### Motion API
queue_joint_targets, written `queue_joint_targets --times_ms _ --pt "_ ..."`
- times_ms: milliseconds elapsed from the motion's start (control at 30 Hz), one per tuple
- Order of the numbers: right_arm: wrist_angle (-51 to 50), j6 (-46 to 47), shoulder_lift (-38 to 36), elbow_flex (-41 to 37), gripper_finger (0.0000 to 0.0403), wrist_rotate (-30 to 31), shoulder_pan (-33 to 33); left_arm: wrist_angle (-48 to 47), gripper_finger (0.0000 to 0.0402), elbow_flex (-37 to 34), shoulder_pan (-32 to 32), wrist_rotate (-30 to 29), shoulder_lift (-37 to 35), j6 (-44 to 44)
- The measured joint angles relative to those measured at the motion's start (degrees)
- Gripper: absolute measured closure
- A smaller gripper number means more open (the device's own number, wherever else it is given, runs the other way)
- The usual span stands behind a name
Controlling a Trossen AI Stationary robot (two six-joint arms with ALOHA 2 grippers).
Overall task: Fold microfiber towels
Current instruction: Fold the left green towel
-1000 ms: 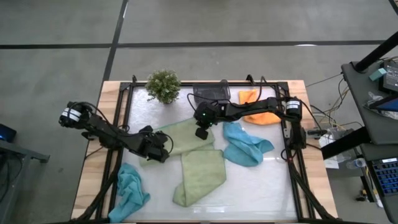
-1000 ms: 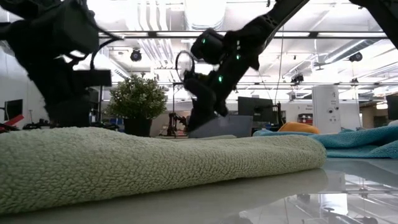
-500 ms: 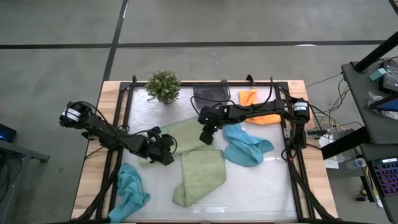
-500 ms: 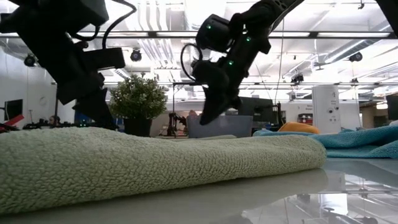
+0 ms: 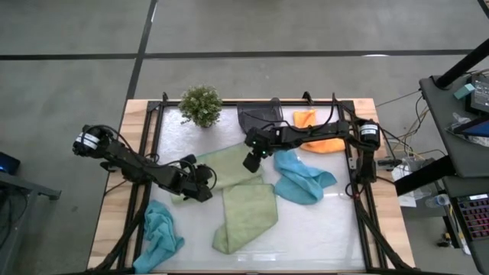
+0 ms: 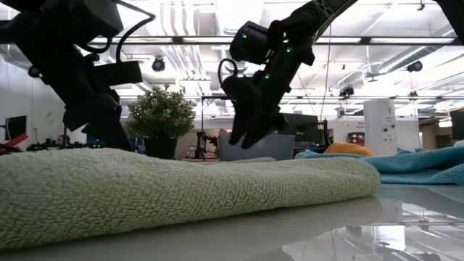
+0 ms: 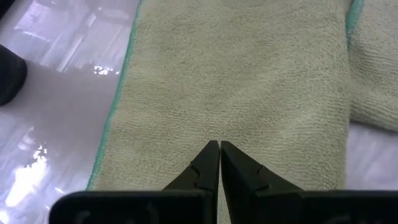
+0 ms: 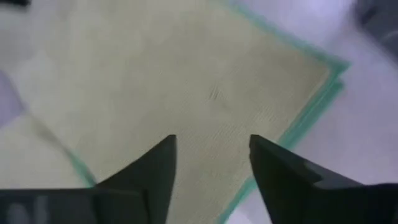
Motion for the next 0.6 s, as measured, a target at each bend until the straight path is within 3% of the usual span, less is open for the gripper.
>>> queue_joint_targets --times_ms 267,600 --pt "1.5 4.0 0.1 -1.7 0.0131 3.8 -1.1 0.1 0.0400 0.0 0.0 -0.5 0.0 0.0" --pt "6.6 8.7 0.2 -9.1 0.0115 3.9 -2.2 0.1 0.0400 0.0 0.0 -0.6 0.0 0.0"
